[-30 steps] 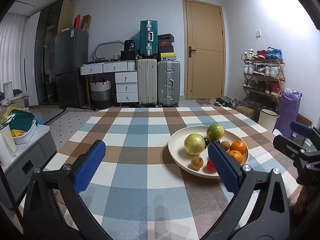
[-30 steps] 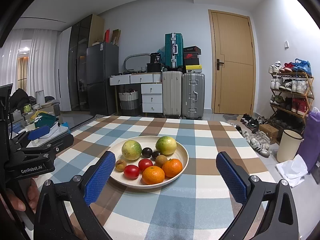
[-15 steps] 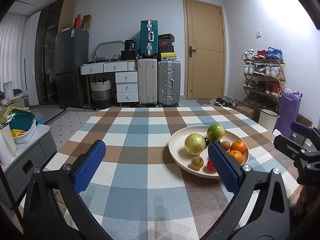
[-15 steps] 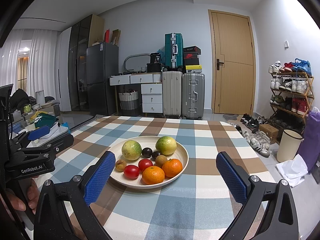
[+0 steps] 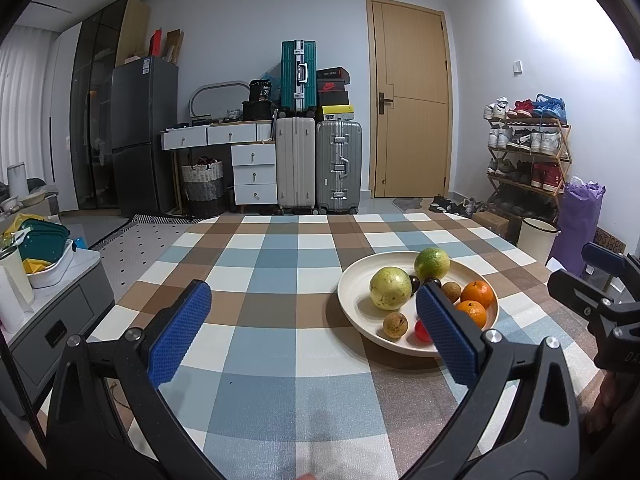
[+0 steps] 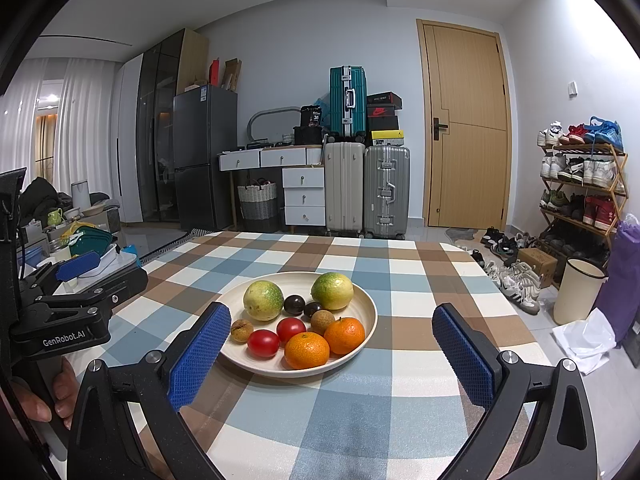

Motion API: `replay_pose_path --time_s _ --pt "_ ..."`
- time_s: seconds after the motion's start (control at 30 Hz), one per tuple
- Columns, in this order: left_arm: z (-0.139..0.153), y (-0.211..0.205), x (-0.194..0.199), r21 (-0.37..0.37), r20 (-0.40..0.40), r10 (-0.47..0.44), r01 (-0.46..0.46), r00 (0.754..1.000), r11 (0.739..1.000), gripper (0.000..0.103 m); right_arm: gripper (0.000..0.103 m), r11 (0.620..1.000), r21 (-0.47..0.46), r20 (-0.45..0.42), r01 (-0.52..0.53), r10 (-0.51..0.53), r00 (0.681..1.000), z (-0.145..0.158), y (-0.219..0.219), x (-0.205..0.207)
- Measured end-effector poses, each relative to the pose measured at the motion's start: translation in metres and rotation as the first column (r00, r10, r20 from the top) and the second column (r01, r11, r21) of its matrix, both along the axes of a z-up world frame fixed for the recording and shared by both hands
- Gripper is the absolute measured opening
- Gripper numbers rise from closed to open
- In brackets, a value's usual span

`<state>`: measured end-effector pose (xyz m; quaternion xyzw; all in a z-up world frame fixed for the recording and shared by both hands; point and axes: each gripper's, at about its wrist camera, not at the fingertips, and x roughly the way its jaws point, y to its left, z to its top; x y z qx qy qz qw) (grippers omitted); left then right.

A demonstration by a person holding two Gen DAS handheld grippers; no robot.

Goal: Organize fruits

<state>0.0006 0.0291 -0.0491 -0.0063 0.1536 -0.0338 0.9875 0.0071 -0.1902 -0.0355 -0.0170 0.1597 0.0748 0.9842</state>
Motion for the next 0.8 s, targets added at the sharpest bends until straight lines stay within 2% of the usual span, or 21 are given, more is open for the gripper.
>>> replay_pose_path --time_s 0.8 --pt "-0.0003 0.0006 0.0010 0.000 -0.001 0.000 0.000 1.000 1.000 0.102 0.103 1.000 0.000 0.000 0.000 0.000 1.000 0.0000 0.0001 0.0000"
